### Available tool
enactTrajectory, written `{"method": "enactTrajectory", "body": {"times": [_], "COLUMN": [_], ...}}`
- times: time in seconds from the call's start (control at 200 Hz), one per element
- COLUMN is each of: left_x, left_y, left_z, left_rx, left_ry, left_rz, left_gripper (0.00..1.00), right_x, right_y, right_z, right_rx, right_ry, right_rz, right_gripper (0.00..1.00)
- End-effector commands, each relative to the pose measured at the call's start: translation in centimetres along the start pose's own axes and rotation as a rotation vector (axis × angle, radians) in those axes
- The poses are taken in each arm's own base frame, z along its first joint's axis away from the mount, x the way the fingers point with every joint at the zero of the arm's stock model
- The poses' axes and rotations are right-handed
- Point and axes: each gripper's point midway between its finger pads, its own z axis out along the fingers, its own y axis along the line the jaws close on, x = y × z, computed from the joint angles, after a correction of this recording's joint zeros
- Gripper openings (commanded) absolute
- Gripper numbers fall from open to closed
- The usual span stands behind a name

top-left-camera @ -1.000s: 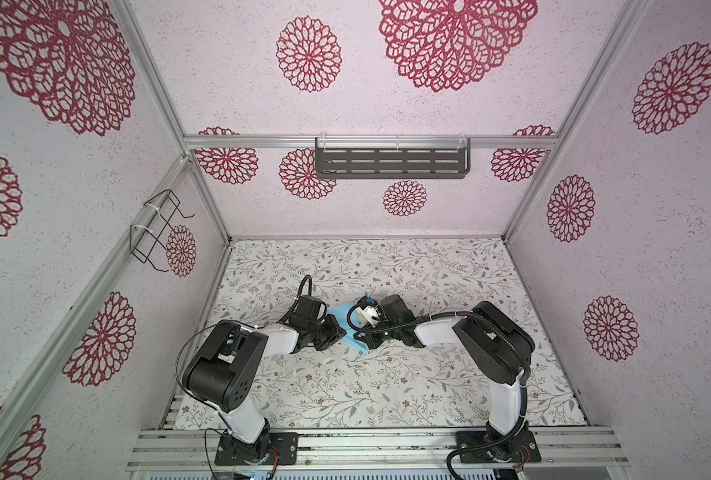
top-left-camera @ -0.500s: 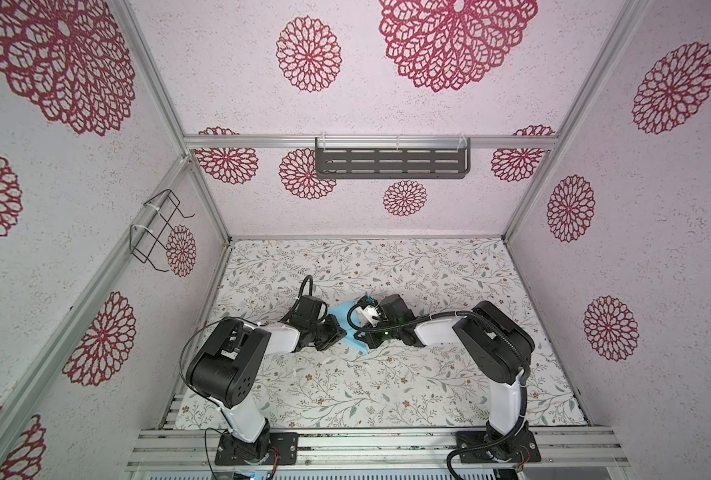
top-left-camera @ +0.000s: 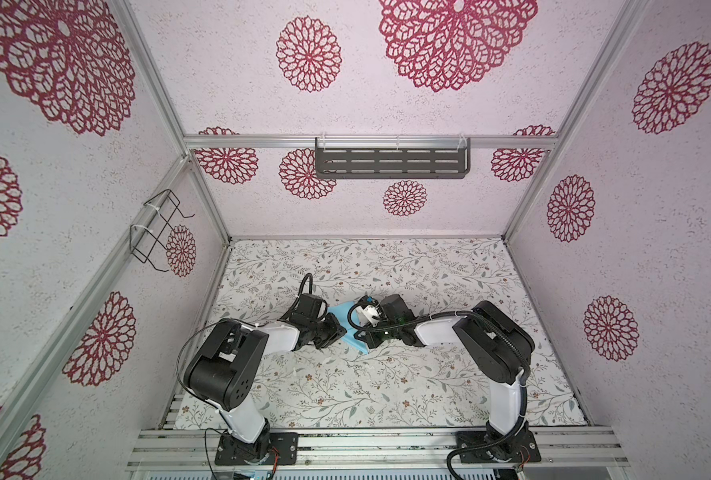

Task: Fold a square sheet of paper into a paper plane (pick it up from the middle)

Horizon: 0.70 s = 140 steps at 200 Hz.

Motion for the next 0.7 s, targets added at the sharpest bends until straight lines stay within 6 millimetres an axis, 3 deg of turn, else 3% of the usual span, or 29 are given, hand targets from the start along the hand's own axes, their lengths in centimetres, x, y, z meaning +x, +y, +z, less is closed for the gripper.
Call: {"method": "enactTrajectory", "body": {"times": [0.0,0.285,0.695], "left_x": [-1.9,-4.2,-3.9], "left_y": [-1.4,0.0,1.7], "left_z": [-0.8,0.3,1.3], "left_rx": [-0.004,-0.145,-0.240], "left_ry": [-0.050,-0.054,0.004], "left_rz": [0.020,-0.004,0.004], "left_gripper": [0.16,0.12,0.07], "right_x": [1.1,0.9,-0.3], "right_y": [-1.7,-1.5,-0.8], "right_z": [0.2,0.1,-0.2], "right_rx": [0.062,0.055,0.037], "right_ry": [0.041,0.037,0.018], "right_rz": [0.041,0.040,0.029], "right_gripper": [0.00,0.00,0.01]}}
